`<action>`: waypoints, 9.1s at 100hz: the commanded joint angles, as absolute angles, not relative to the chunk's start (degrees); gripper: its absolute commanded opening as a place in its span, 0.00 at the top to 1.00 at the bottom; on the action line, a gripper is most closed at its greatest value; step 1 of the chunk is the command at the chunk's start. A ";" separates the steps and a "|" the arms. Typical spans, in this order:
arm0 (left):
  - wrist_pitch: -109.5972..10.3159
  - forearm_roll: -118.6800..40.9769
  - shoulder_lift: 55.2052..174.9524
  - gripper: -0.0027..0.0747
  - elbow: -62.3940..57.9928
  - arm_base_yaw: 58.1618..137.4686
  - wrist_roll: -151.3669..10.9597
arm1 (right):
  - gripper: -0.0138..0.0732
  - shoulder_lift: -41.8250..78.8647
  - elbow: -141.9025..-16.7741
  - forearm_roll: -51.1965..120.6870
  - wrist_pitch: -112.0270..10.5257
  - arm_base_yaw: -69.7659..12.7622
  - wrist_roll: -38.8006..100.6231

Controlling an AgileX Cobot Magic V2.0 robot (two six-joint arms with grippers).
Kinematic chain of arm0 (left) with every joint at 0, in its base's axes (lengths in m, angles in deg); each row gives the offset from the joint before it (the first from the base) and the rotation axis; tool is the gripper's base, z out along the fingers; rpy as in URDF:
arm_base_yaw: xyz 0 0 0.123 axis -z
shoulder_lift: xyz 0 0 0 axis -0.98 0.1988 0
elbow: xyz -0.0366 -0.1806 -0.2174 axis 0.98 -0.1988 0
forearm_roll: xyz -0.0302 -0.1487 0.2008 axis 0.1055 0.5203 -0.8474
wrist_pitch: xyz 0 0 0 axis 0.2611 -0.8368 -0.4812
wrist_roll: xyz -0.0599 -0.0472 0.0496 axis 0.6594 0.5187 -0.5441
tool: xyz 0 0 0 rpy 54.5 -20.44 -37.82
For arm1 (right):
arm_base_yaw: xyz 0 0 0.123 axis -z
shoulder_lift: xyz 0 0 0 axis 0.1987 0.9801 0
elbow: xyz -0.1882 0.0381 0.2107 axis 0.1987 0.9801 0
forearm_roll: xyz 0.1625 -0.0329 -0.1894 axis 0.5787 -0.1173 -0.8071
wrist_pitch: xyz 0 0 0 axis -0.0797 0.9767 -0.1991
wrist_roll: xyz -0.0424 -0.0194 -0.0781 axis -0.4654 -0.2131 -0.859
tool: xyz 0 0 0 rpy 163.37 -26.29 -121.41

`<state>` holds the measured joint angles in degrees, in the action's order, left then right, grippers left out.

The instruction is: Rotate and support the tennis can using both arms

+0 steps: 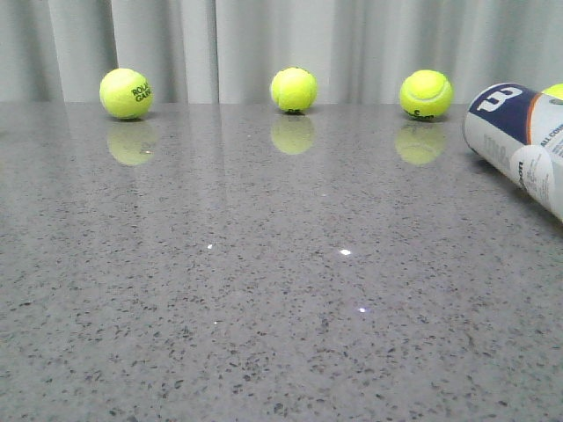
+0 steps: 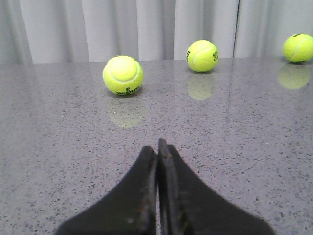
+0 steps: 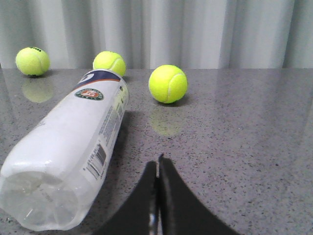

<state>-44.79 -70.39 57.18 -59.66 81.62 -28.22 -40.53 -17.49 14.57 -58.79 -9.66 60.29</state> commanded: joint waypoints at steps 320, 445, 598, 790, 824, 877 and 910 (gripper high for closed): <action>-40.25 -70.03 55.17 0.99 -62.18 81.97 -27.74 | 0.55 45.10 -97.85 36.68 -2.81 -29.56 -0.84; -40.25 -70.03 55.17 0.99 -62.18 81.97 -27.74 | 0.11 48.59 -101.51 36.61 -1.97 -33.36 -19.55; -40.25 -70.03 55.17 0.99 -62.18 81.97 -27.74 | 0.91 -8.97 -52.68 35.37 -43.42 -32.01 47.28; -89.07 6.70 119.16 0.23 -20.74 82.11 -72.00 | 0.91 -26.29 -40.93 35.08 -50.98 -32.01 47.23; -94.94 16.87 138.47 0.23 -10.81 89.00 -80.08 | 0.91 -26.29 -40.93 35.08 -50.91 -32.01 47.23; -102.82 29.94 157.72 0.59 2.57 100.38 -83.23 | 0.91 -26.29 -40.93 35.08 -50.91 -32.01 47.23; -107.82 35.15 160.73 0.89 2.57 101.01 -85.73 | 0.91 -26.29 -40.93 35.08 -50.91 -32.01 47.23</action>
